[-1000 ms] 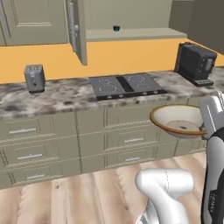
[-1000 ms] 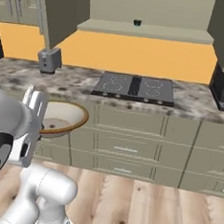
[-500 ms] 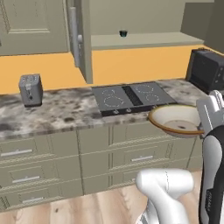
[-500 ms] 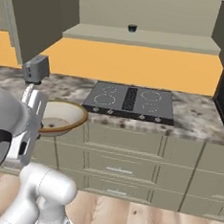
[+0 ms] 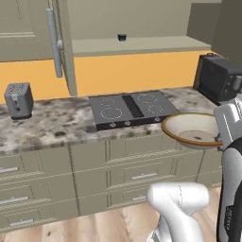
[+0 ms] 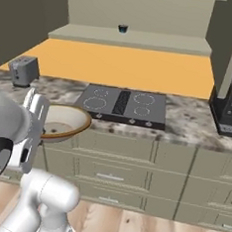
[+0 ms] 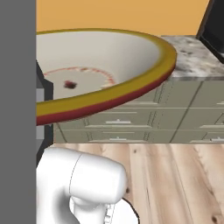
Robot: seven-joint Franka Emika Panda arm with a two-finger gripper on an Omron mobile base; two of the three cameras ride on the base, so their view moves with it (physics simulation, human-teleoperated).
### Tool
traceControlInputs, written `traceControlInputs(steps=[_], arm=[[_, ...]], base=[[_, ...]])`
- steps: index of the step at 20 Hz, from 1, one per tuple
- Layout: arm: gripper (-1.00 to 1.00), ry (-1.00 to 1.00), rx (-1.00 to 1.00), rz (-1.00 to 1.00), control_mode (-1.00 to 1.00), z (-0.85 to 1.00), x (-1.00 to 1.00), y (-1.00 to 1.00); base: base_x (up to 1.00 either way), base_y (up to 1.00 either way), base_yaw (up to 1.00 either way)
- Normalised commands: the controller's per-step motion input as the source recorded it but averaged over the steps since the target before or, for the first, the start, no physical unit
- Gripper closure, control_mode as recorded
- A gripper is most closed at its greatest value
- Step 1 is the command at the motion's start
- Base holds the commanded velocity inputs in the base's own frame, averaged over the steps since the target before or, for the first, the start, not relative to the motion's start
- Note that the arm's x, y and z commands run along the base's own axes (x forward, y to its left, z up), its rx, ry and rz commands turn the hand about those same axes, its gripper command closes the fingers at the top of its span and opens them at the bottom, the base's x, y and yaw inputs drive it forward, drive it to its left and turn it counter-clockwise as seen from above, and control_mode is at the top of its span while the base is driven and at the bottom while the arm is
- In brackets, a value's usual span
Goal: Pick the mug and place it in the sink. Pick the bowl and place it in the open cabinet and then close the cabinet.
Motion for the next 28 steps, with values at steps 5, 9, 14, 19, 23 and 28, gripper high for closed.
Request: traceControlInputs(steps=[5, 9, 14, 19, 23, 28], arm=[[1.00, 0.00, 0.00, 0.00, 1.00, 0.00, 0.00, 0.00], [1.00, 0.00, 0.00, 0.00, 1.00, 0.00, 0.00, 0.00], [1.00, 0.00, 0.00, 0.00, 1.00, 0.00, 0.00, 0.00], [1.00, 0.00, 0.00, 0.00, 1.00, 0.00, 0.00, 0.00], [1.00, 0.00, 0.00, 0.00, 1.00, 0.00, 0.00, 0.00], [1.00, 0.00, 0.00, 0.00, 1.00, 0.00, 0.00, 0.00]], base=[[0.72, -0.10, 0.00], [0.45, -0.38, 0.00], [0.59, -0.25, 0.00], [0.67, 0.00, -0.02], [0.47, -0.16, 0.00], [0.19, -0.08, 0.03]])
